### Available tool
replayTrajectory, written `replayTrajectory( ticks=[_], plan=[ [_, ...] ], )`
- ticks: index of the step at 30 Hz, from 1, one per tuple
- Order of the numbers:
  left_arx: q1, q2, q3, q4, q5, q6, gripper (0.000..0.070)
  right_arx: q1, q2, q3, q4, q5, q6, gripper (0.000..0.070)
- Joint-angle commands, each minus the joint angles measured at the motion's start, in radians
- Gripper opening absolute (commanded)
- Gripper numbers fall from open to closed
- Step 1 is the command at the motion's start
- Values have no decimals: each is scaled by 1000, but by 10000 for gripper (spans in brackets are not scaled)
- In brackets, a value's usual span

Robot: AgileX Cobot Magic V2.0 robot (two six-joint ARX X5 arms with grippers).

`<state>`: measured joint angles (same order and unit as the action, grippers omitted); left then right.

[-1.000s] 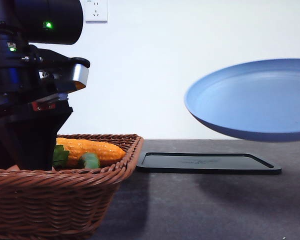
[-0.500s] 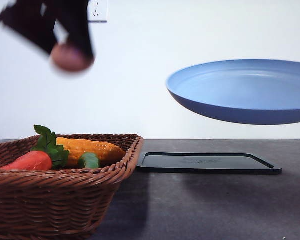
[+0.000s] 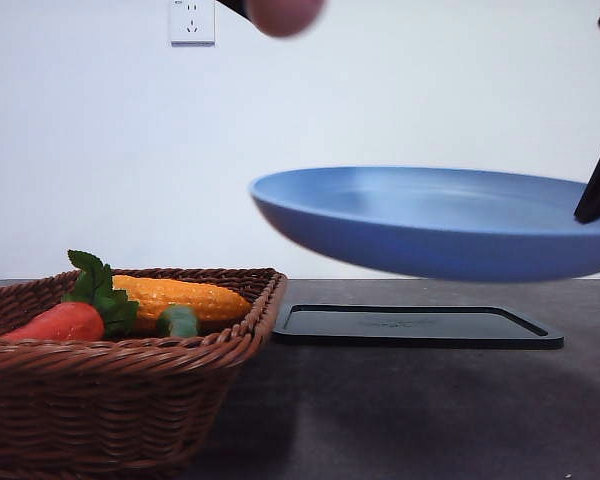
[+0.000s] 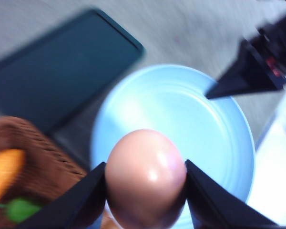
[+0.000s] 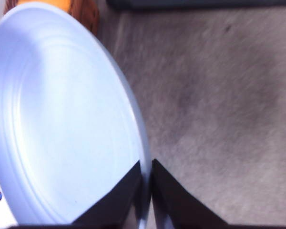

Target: Transfer egg from basket to plate and serve

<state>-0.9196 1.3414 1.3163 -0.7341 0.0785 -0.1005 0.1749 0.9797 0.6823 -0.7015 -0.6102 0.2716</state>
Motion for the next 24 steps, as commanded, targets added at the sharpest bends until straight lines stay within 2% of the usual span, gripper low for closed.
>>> replayTrajectory(
  ticks=[1, 11, 18, 20, 24],
  plan=[
    [-25, 44, 11, 11, 3, -12, 137, 10, 7, 14, 4, -13, 16, 0],
    [-86, 228, 11, 27, 3, -13, 137, 27, 7, 14, -9, -19, 17, 0],
    [-97, 279, 11, 24, 3, -13, 142, 27, 7, 14, -12, -19, 17, 0],
    [-100, 279, 11, 25, 2, -13, 174, 27, 7, 14, -17, -19, 16, 0],
    [-102, 279, 11, 24, 2, -14, 308, 27, 7, 14, -20, -19, 16, 0]
  ],
)
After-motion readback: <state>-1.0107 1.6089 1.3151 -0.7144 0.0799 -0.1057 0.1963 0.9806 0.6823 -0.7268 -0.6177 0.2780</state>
